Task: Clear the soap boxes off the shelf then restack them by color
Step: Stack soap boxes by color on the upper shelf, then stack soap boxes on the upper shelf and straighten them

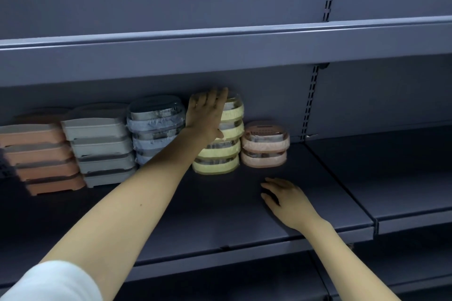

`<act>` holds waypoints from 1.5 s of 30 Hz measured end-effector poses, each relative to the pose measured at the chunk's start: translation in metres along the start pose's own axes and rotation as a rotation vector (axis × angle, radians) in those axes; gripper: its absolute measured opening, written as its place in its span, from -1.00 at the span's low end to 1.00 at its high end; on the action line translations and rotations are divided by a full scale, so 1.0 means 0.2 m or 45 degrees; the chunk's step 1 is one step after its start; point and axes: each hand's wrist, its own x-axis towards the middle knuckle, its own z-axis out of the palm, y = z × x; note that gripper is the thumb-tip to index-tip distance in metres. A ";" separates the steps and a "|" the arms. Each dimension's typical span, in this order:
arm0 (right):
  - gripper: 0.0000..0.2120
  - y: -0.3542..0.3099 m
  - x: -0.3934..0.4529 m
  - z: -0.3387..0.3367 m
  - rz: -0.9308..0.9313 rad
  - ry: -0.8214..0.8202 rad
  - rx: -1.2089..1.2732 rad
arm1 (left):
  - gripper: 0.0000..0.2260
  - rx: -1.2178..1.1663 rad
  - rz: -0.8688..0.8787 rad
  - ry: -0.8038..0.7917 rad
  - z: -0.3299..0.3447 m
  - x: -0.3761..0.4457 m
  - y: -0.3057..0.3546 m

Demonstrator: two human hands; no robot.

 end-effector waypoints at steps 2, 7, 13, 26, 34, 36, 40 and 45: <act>-0.59 0.00 0.00 0.00 0.002 -0.002 -0.009 | 0.02 0.001 0.011 -0.002 0.00 0.00 0.00; -0.59 -0.01 -0.01 -0.01 0.007 -0.011 -0.014 | 0.02 0.013 0.011 -0.022 0.00 0.00 -0.02; -0.58 -0.03 -0.02 -0.03 0.010 -0.052 -0.034 | 0.03 -0.003 0.002 -0.014 0.00 -0.02 -0.01; -0.52 -0.12 -0.10 -0.13 0.160 -0.086 -0.169 | -0.13 -0.162 0.131 0.210 0.01 -0.14 0.04; -0.58 -0.02 -0.37 -0.14 0.161 0.358 -0.158 | -0.34 -0.389 0.347 0.042 0.00 -0.36 0.45; -0.59 0.04 -0.46 -0.17 0.179 0.364 -0.163 | -0.34 -0.451 0.405 -0.017 0.00 -0.43 0.60; -0.63 0.22 -0.68 -0.20 0.158 0.401 -0.178 | -0.36 -0.513 0.473 -0.066 0.03 -0.59 0.90; -0.70 0.49 -1.01 -0.19 0.118 0.429 -0.144 | -0.39 -0.561 0.393 -0.208 0.10 -0.74 1.21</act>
